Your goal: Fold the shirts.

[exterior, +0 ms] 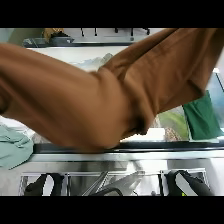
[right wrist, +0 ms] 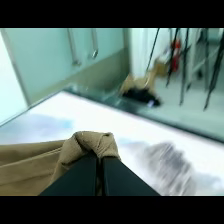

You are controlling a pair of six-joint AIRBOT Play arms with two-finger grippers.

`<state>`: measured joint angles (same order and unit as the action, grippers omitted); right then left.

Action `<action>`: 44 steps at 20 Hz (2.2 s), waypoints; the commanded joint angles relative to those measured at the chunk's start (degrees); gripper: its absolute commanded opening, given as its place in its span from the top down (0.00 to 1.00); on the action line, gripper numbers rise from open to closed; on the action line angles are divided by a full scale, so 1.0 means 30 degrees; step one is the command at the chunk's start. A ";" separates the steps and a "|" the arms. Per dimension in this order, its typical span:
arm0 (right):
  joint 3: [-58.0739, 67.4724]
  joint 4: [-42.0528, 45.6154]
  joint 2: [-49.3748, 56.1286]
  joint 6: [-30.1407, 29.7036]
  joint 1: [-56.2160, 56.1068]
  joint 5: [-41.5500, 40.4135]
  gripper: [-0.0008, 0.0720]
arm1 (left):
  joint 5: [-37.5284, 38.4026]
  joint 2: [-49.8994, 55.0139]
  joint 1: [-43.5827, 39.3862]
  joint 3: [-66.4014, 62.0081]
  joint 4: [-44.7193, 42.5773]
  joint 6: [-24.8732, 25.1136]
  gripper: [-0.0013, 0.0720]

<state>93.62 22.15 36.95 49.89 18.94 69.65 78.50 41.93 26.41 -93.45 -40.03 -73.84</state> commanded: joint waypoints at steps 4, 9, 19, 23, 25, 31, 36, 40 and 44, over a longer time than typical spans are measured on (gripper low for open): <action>-0.8648 -0.0831 0.5340 0.0204 -0.1603 0.1413 0.96 | -0.3592 0.5537 -0.5814 1.1001 -0.0364 0.3228 0.96; -1.3690 -0.0750 1.0819 -0.1843 -0.1880 -0.2951 0.96 | -0.7125 1.4615 -0.6943 1.2757 -0.0306 0.3869 0.92; -1.0994 -0.0546 0.8743 -0.2463 0.1443 -0.2208 0.26 | 0.2157 1.8214 -0.3235 0.5829 -0.0022 0.2076 0.04; -1.1045 0.3191 0.6652 0.0051 0.1610 -0.1501 0.26 | 0.0386 1.5147 -0.3410 0.9551 -0.1792 0.2098 0.04; -1.1431 0.3548 0.6586 0.0648 0.1217 -0.0080 0.26 | -0.1064 1.3865 -0.3898 1.2240 -0.1749 0.2164 0.04; -1.5504 0.3184 0.7286 0.0663 -0.3512 -0.2776 0.26 | -0.7031 1.3041 -0.7380 1.6757 -0.1625 0.2397 0.04; -1.5883 0.1290 0.9522 0.0277 -0.7941 -0.5697 0.26 | -0.7351 1.3901 -0.8196 1.5358 -0.1756 0.2412 0.04; -1.5875 -0.2324 1.1169 -0.1909 -0.9362 -0.6156 0.27 | -0.6353 1.4338 -0.8204 1.3107 -0.2266 0.2455 0.04; -1.5875 -0.3206 1.2291 -0.2229 -0.9479 -0.6273 0.27 | -0.6003 1.4324 -0.8065 1.2262 -0.2674 0.2448 0.06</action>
<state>46.09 15.70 71.24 45.06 -8.38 52.07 59.35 84.73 2.04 -54.65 -47.44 -66.52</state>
